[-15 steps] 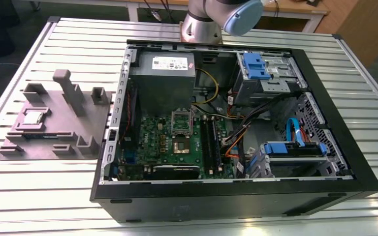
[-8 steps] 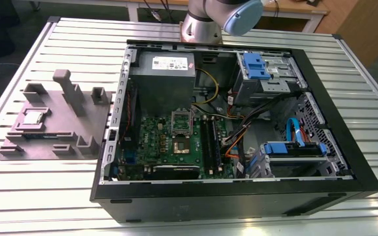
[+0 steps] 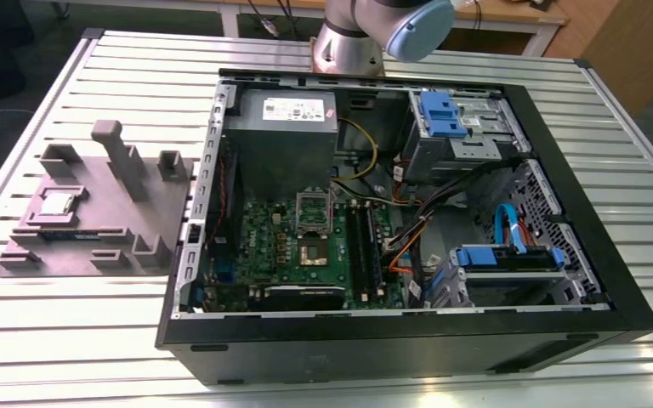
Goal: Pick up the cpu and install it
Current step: 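Pick up the cpu and move it towards the insertion slot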
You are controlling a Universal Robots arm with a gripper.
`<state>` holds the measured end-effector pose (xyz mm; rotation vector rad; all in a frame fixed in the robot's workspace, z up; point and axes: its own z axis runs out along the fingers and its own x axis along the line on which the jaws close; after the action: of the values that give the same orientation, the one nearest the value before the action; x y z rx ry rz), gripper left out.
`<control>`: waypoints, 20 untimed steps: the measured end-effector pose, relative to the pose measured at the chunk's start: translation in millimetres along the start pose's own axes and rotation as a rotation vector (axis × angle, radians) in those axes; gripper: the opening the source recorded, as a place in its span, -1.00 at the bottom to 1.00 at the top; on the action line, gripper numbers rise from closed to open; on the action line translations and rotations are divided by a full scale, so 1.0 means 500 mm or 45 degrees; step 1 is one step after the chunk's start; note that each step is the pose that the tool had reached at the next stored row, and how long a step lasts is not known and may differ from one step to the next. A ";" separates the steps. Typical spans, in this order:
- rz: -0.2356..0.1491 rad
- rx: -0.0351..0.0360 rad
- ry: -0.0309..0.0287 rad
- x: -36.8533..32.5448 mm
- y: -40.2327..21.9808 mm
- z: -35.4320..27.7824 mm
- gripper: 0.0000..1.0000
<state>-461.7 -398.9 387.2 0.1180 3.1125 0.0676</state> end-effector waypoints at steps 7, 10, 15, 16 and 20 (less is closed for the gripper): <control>0.000 -0.0001 0.0000 -0.002 0.000 0.000 -0.80; 0.000 -0.0001 -0.0001 -0.002 0.000 0.000 -0.80; -0.002 -0.0001 0.0000 -0.002 0.000 0.000 -0.67; -0.007 0.0000 0.0003 -0.002 0.000 0.001 -0.53; -0.061 -0.0015 0.0027 -0.002 0.000 0.005 -0.53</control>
<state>-460.8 -399.0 385.0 0.0430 3.1155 0.0685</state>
